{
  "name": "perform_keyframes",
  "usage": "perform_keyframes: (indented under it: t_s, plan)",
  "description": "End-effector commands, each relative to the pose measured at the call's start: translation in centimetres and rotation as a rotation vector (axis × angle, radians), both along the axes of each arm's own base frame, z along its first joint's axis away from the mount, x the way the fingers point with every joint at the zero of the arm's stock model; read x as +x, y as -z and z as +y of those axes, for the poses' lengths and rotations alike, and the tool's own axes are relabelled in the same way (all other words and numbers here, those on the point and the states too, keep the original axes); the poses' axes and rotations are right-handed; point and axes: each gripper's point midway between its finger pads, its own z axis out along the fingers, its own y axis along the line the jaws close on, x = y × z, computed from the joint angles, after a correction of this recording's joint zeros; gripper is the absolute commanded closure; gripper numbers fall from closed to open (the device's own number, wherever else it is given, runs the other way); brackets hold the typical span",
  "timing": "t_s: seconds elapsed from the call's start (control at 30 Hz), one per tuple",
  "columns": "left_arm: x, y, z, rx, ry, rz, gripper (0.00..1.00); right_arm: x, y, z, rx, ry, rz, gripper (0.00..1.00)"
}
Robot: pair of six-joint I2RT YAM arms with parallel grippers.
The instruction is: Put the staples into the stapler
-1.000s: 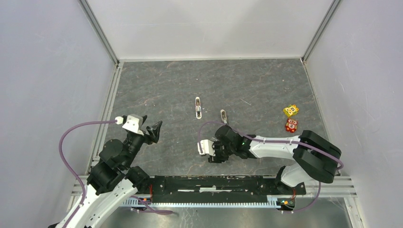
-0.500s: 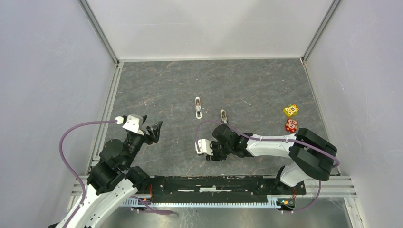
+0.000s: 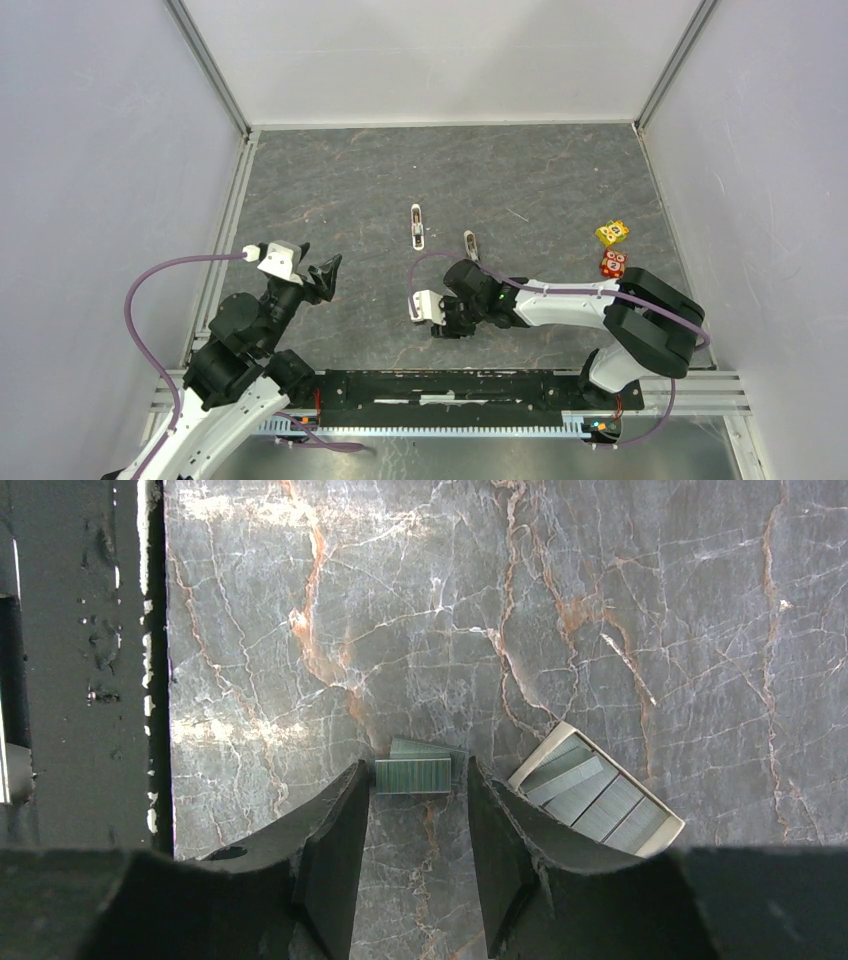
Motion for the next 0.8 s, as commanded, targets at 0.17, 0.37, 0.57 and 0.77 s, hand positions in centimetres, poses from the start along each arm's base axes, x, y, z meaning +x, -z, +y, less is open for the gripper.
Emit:
perform_keyframes:
  t_s: [0.17, 0.37, 0.57, 0.77]
  plan:
    - [0.3, -0.8, 0.4, 0.030, -0.017, -0.046, 0.28, 0.5, 0.0, 0.0, -0.029, 0.019, 0.018, 0.56]
    - [0.3, -0.8, 0.4, 0.031, -0.019, -0.045, 0.28, 0.7, -0.5, -0.1, -0.028, 0.017, 0.002, 0.62]
    - [0.4, -0.8, 0.4, 0.033, -0.020, -0.044, 0.28, 1.1, -1.8, 0.0, 0.003, 0.018, -0.035, 0.64]
    - [0.4, -0.7, 0.4, 0.032, -0.022, -0.044, 0.28, 1.3, -2.9, 0.1, 0.024, 0.014, -0.060, 0.64]
